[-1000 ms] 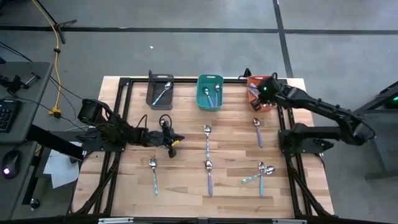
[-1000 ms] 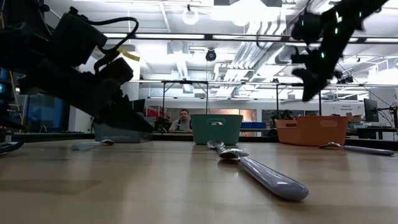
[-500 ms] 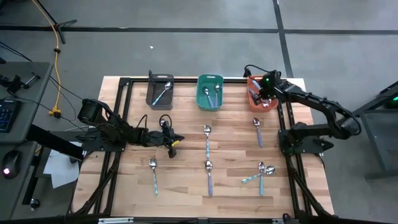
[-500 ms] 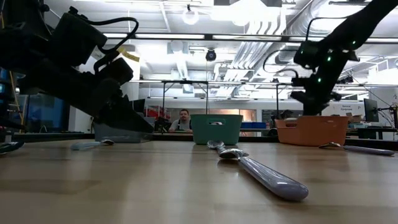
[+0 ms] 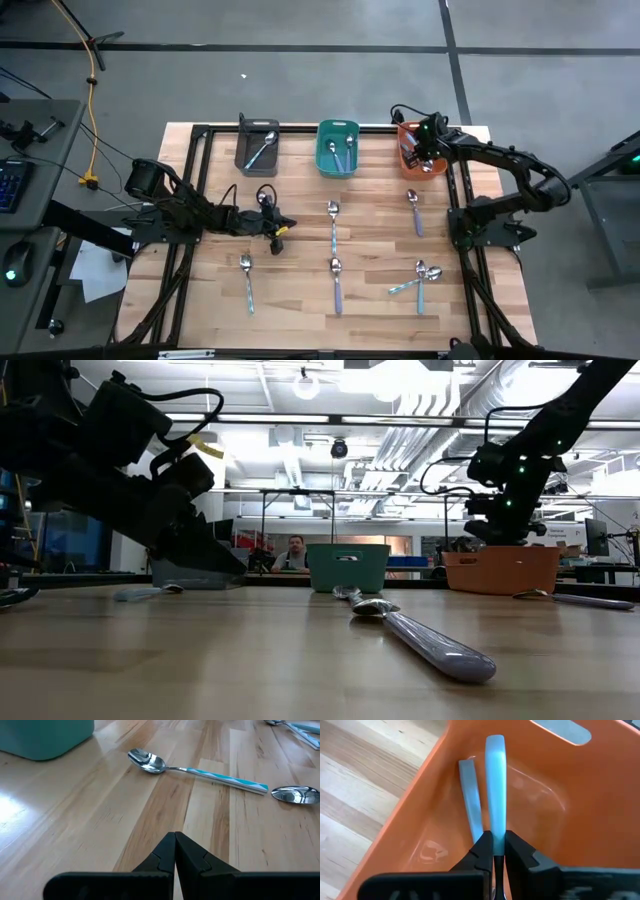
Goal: Sort silverware by color (type)
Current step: Put the bottom left blue spoon into the orange bin, then put the bottom right white spoon into the black bin
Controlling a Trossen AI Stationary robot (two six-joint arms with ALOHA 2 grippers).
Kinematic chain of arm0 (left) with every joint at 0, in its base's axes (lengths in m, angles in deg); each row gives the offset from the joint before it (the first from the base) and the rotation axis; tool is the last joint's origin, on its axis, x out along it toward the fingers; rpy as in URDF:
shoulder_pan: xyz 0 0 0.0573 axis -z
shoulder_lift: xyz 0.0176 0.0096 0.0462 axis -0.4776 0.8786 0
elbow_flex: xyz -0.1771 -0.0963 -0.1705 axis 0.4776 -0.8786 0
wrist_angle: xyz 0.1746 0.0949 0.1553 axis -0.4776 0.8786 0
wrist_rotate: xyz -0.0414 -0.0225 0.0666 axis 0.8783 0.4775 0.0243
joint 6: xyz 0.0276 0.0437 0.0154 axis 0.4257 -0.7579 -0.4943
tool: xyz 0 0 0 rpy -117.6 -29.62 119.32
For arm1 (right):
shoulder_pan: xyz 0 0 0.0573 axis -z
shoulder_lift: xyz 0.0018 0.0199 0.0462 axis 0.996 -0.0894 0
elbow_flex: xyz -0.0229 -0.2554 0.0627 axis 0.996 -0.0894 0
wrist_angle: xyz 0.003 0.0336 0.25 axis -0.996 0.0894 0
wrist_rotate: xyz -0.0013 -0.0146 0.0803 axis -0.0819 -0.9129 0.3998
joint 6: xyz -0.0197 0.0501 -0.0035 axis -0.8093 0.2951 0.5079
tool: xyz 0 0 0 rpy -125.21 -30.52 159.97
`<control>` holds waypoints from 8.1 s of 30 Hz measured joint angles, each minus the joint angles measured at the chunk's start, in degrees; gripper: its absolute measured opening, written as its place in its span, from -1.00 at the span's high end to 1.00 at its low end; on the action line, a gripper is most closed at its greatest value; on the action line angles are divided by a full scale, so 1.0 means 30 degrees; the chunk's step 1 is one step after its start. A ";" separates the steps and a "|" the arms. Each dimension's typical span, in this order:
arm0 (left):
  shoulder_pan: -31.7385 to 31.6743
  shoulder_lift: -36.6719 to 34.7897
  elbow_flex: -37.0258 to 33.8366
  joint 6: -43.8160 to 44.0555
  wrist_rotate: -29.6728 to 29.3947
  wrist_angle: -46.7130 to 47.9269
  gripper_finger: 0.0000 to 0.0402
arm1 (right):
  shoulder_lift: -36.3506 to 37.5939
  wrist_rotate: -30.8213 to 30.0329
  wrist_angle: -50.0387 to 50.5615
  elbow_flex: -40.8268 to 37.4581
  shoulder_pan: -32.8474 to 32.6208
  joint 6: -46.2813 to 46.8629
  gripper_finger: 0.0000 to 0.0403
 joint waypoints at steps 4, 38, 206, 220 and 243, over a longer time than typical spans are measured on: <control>-0.0005 0.0000 0.0000 0.0000 -0.0001 0.0000 1.00 | 0.0000 0.0051 0.0011 0.0000 0.0000 0.0325 0.94; -0.0398 -0.0015 0.0007 -0.0517 0.0103 0.0205 1.00 | 0.4264 -0.0382 0.0637 0.0007 -0.1314 -0.0051 0.83; -0.8542 -0.1457 0.3665 0.6849 1.7530 0.2856 0.31 | -0.6782 -0.2280 0.7862 1.1216 -1.9810 -1.0136 1.00; -0.7590 0.1392 0.6648 0.9020 1.8128 0.4126 -0.05 | -0.9661 -0.3271 0.6511 1.3544 -1.9919 -1.4195 1.00; -0.7633 0.1807 0.7344 0.7464 1.8196 0.5115 0.88 | -0.9581 -0.3207 0.4850 1.3551 -1.9955 -1.4933 0.99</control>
